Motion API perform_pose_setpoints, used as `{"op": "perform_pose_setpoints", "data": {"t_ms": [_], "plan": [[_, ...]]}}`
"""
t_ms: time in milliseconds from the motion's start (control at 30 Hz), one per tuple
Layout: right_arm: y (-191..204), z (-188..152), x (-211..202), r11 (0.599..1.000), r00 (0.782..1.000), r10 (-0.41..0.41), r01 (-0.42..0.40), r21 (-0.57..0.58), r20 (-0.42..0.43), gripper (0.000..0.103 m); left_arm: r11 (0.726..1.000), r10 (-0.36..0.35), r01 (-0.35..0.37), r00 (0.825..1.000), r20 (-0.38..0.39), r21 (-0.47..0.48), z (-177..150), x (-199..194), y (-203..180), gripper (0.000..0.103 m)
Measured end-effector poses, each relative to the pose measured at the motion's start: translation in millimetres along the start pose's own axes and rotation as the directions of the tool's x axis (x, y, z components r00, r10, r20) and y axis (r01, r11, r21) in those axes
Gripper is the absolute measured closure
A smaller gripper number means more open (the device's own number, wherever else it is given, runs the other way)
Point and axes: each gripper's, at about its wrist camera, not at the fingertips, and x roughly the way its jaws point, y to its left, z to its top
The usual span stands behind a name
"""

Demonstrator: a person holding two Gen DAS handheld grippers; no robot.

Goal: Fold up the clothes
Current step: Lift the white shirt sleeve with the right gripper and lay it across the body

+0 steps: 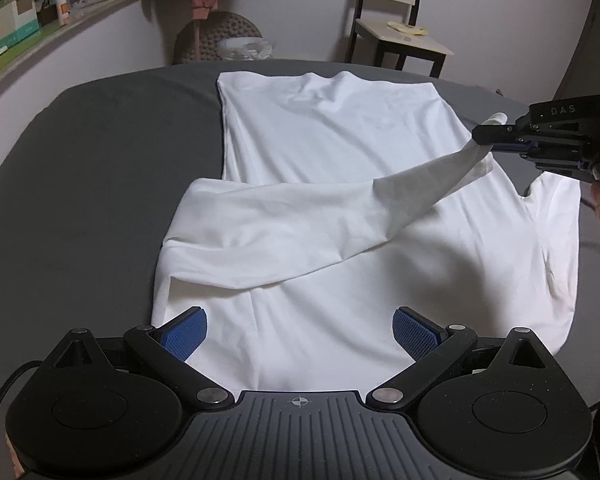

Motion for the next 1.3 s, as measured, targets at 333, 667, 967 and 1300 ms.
{"op": "perform_pose_setpoints", "data": {"t_ms": [333,667,967,1300], "plan": [[5,3,2,1.0,1.0,0.006,-0.006,-0.011,0.014,0.094,1.0,-0.008,0.008,1.0,-0.008,-0.012,-2,0,2,0.003],[-3,20,22,0.998,1.0,-0.018,0.018,0.065,-0.003,0.094,1.0,0.024,-0.024,1.0,-0.016,-0.02,-4,3,3,0.003],[29,101,60,0.999,0.997,-0.05,0.05,-0.001,-0.053,0.098,0.983,-0.041,0.041,0.999,-0.002,-0.18,-10,14,25,0.003],[11,126,20,0.999,0.998,0.048,-0.049,-0.019,-0.042,0.079,0.956,-0.015,0.025,0.999,0.038,-0.291,-9,19,45,0.003]]}}
